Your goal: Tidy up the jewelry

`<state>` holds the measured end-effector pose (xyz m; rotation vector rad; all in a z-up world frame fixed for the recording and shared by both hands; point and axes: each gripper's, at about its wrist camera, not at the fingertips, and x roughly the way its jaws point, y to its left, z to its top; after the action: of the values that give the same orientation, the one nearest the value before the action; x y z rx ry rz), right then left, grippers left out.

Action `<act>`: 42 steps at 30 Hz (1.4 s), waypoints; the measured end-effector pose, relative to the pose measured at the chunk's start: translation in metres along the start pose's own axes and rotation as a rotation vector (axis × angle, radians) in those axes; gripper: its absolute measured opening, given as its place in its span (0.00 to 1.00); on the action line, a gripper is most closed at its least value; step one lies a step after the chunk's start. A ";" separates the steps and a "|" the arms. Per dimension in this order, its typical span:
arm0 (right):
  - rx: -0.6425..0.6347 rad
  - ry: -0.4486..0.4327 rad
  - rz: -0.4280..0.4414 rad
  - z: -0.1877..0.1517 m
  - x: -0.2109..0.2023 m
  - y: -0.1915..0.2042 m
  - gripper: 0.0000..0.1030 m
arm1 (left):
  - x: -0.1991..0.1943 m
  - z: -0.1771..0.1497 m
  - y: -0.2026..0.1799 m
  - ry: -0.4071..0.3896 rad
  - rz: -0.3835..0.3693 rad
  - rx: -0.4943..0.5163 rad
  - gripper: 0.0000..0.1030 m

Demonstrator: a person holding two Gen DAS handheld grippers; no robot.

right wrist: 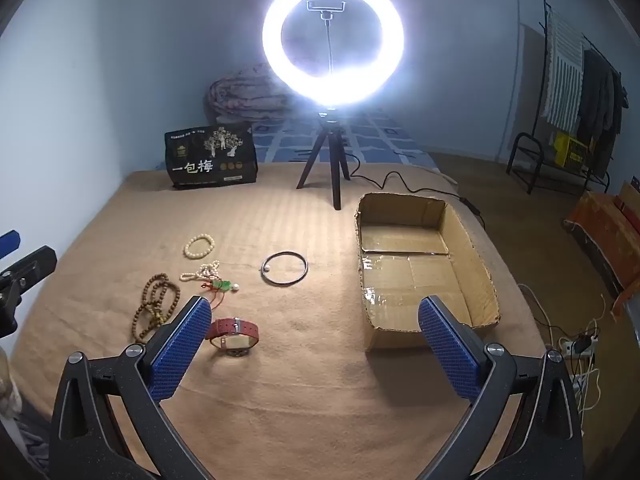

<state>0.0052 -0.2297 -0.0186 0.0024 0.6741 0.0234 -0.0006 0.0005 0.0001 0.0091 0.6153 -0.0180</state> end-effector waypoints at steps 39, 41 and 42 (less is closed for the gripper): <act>-0.001 0.017 -0.010 -0.003 0.003 -0.001 1.00 | -0.002 0.009 0.000 -0.020 0.027 0.028 1.00; -0.001 0.017 -0.010 -0.003 0.004 -0.001 1.00 | -0.002 0.010 0.001 -0.021 0.026 0.026 1.00; -0.001 0.017 -0.011 -0.002 0.004 -0.001 1.00 | -0.001 0.010 0.001 -0.021 0.026 0.027 1.00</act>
<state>0.0067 -0.2305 -0.0227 -0.0022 0.6913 0.0126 0.0046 0.0009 0.0090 0.0428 0.5941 -0.0013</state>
